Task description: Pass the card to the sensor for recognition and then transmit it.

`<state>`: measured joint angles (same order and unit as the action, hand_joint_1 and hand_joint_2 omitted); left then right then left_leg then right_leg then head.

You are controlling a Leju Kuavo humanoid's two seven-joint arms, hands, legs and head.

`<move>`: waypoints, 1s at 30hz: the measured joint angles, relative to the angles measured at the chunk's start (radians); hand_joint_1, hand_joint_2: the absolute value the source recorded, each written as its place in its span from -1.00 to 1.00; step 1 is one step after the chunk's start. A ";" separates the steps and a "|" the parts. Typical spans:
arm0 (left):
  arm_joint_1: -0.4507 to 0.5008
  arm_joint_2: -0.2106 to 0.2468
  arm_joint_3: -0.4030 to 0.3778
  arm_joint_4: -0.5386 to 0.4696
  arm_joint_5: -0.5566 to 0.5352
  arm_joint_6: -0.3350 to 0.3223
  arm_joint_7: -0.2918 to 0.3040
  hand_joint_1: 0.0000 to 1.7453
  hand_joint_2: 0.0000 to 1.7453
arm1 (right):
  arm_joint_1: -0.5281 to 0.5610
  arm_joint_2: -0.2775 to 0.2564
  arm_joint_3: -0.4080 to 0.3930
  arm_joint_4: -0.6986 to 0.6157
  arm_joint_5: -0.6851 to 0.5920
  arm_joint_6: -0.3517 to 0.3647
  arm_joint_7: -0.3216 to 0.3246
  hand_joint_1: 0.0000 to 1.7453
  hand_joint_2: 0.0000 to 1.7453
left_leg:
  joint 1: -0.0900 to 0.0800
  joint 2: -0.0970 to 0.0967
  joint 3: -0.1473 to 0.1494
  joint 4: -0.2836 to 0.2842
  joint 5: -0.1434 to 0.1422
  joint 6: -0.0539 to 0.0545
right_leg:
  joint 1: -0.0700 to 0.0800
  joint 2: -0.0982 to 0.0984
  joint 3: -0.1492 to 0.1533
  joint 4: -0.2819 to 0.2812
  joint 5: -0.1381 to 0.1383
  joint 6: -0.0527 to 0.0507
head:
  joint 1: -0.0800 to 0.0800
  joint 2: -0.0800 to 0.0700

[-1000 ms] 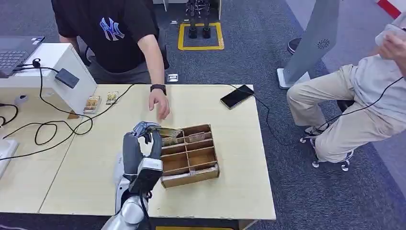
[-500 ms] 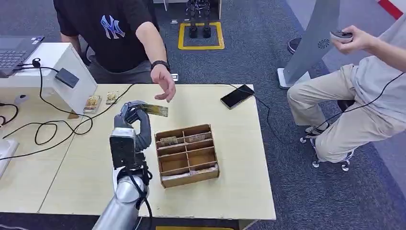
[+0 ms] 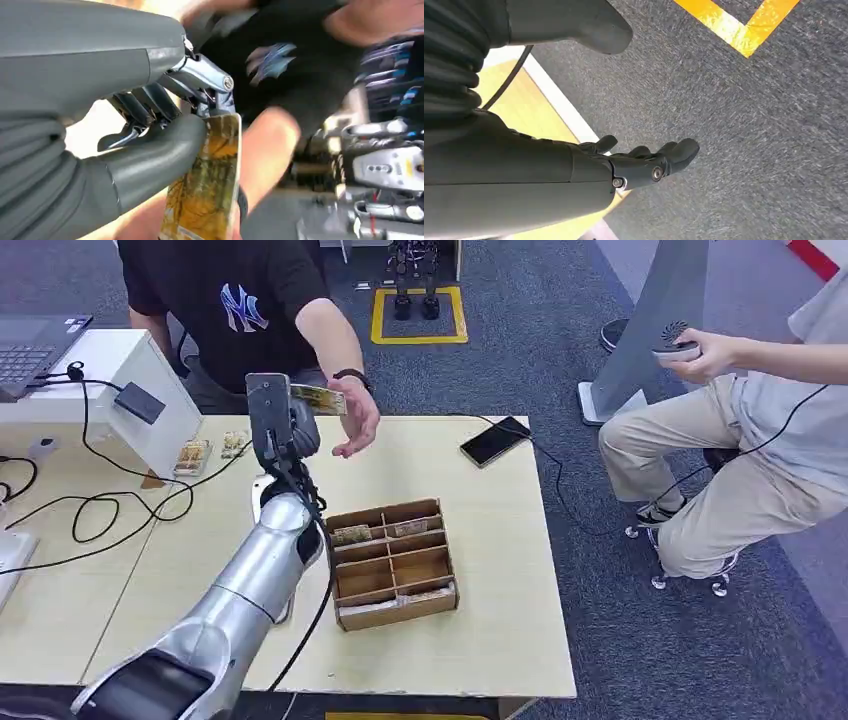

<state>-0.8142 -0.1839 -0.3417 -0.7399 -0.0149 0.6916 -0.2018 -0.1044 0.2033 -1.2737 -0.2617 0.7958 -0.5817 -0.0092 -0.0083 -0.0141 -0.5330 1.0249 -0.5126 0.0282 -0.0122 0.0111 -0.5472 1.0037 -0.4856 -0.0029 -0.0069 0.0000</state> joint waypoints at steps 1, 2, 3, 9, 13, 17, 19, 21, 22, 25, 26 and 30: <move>-0.015 -0.003 0.042 0.035 -0.101 0.003 0.014 1.00 1.00 | 0.000 0.000 0.004 0.001 0.000 0.001 0.001 -1.00 1.00 | 0.000 0.000 0.000 0.000 0.000 0.000 | 0.000 0.000 0.000 0.000 0.000 0.000 | 0.000 0.000; -0.025 -0.006 0.086 0.060 -0.196 0.003 0.027 1.00 1.00 | 0.000 0.000 0.006 0.002 0.002 0.002 0.002 -1.00 1.00 | 0.000 0.000 0.000 0.000 0.000 0.000 | 0.000 0.000 0.000 0.000 0.000 0.000 | 0.000 0.000; -0.033 -0.009 0.124 0.082 -0.261 0.005 0.034 1.00 1.00 | 0.000 0.000 0.009 0.003 0.002 0.004 0.003 -1.00 1.00 | 0.000 0.000 0.000 0.000 0.000 0.000 | 0.000 0.000 0.000 0.000 0.000 0.000 | 0.000 0.000; -0.043 -0.026 0.301 0.151 -0.511 0.008 0.070 1.00 1.00 | -0.001 -0.001 0.020 0.007 0.007 0.015 0.009 -1.00 1.00 | 0.000 0.000 -0.001 0.000 0.000 0.000 | 0.000 0.000 -0.001 0.000 0.000 0.000 | 0.000 0.000; -0.037 -0.035 0.396 0.183 -0.573 0.008 0.041 -1.00 1.00 | -0.002 -0.002 0.024 0.009 0.011 0.015 0.010 -1.00 1.00 | 0.000 -0.001 -0.001 0.000 0.000 0.000 | 0.000 0.000 -0.001 0.000 0.000 0.000 | 0.000 0.000; -0.026 -0.047 0.458 0.197 -0.558 0.008 -0.013 -1.00 1.00 | -0.002 -0.002 0.028 0.010 0.010 0.015 0.010 -1.00 1.00 | 0.000 -0.001 -0.001 0.000 0.000 0.000 | 0.000 0.000 -0.001 0.000 0.000 0.000 | 0.000 0.000; -0.025 -0.051 0.472 0.201 -0.558 0.008 -0.017 -1.00 1.00 | -0.002 -0.002 0.029 0.010 0.011 0.015 0.010 -1.00 1.00 | 0.000 -0.001 -0.001 0.000 0.000 0.000 | 0.000 0.000 -0.001 0.000 0.000 0.000 | 0.000 0.000; -0.024 -0.055 0.483 0.204 -0.557 0.008 -0.018 -1.00 1.00 | -0.002 -0.002 0.029 0.010 0.011 0.015 0.010 -1.00 1.00 | 0.000 -0.001 -0.001 0.000 0.000 0.000 | 0.000 0.000 -0.001 0.000 0.000 0.000 | 0.000 0.000; -0.024 -0.055 0.489 0.204 -0.557 0.008 -0.018 -1.00 1.00 | -0.002 -0.002 0.030 0.010 0.011 0.015 0.010 -1.00 1.00 | 0.000 -0.001 -0.001 0.000 0.000 0.000 | 0.000 0.000 -0.001 0.000 0.000 0.000 | 0.000 0.000; -0.024 -0.059 0.498 0.205 -0.557 0.008 -0.018 -1.00 1.00 | -0.002 -0.002 0.031 0.010 0.011 0.015 0.010 -1.00 1.00 | 0.000 -0.001 -0.001 0.000 0.000 0.000 | 0.000 0.000 -0.001 0.000 0.000 0.000 | 0.000 0.000; -0.024 -0.060 0.501 0.206 -0.557 0.008 -0.018 -1.00 1.00 | -0.002 -0.002 0.031 0.010 0.011 0.015 0.010 -1.00 1.00 | 0.000 -0.001 -0.001 0.000 0.000 0.000 | 0.000 0.000 -0.001 0.000 0.000 0.000 | 0.000 0.000; -0.024 -0.063 0.515 0.206 -0.555 0.008 -0.027 -1.00 1.00 | -0.002 -0.002 0.036 0.010 0.011 0.015 0.010 -1.00 1.00 | 0.000 0.000 -0.001 0.000 0.000 0.000 | 0.000 0.000 -0.001 0.000 0.000 0.000 | 0.000 0.000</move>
<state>-0.8381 -0.2464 0.1732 -0.5337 -0.5695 0.7000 -0.2289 -0.1060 0.2014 -1.2375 -0.2514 0.8064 -0.5669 0.0008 -0.0083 -0.0146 -0.5343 1.0251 -0.5127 0.0282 -0.0122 0.0108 -0.5485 1.0037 -0.4858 -0.0029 -0.0072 0.0000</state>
